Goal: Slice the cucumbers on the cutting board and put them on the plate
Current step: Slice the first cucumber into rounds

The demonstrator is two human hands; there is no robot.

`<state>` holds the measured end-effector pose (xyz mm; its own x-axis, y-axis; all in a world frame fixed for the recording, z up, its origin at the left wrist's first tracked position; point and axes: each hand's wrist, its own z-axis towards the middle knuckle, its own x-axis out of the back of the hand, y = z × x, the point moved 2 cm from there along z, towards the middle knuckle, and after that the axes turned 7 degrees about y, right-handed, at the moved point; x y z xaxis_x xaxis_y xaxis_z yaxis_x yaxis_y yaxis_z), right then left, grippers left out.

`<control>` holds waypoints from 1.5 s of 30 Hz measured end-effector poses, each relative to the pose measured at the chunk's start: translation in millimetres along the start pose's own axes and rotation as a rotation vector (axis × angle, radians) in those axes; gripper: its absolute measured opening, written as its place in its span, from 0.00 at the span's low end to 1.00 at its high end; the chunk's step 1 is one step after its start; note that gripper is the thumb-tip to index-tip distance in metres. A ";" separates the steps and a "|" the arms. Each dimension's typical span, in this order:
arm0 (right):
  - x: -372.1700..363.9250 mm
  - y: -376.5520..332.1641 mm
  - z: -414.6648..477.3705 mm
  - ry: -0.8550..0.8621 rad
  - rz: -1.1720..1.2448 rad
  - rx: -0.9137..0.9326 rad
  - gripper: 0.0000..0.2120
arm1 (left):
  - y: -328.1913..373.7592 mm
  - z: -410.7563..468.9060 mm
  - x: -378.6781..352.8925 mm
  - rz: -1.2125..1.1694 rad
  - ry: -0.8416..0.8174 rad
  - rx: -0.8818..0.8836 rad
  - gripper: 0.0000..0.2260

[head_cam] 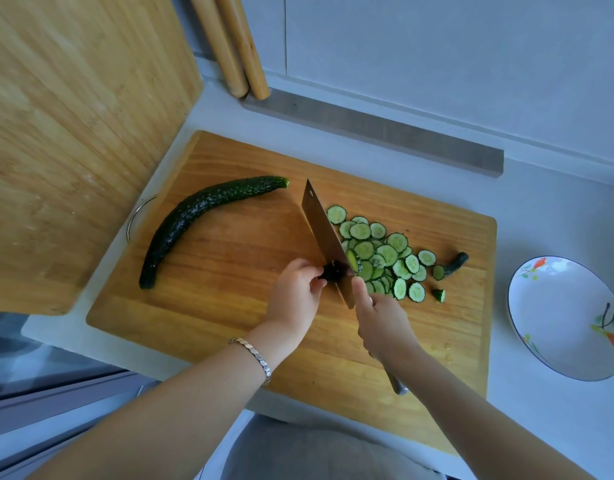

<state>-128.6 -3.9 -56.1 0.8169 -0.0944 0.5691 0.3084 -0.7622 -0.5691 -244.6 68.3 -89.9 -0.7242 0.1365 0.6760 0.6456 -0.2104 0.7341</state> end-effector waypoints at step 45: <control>21.7 -3.4 -17.0 -0.079 0.203 -0.038 0.25 | -6.6 -2.6 -1.5 -0.111 0.023 0.000 0.07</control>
<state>-120.2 -14.3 -31.7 0.8966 -0.1991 0.3955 0.1159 -0.7566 -0.6436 -248.4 67.0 -95.9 -0.7964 0.1369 0.5891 0.5614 -0.1950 0.8043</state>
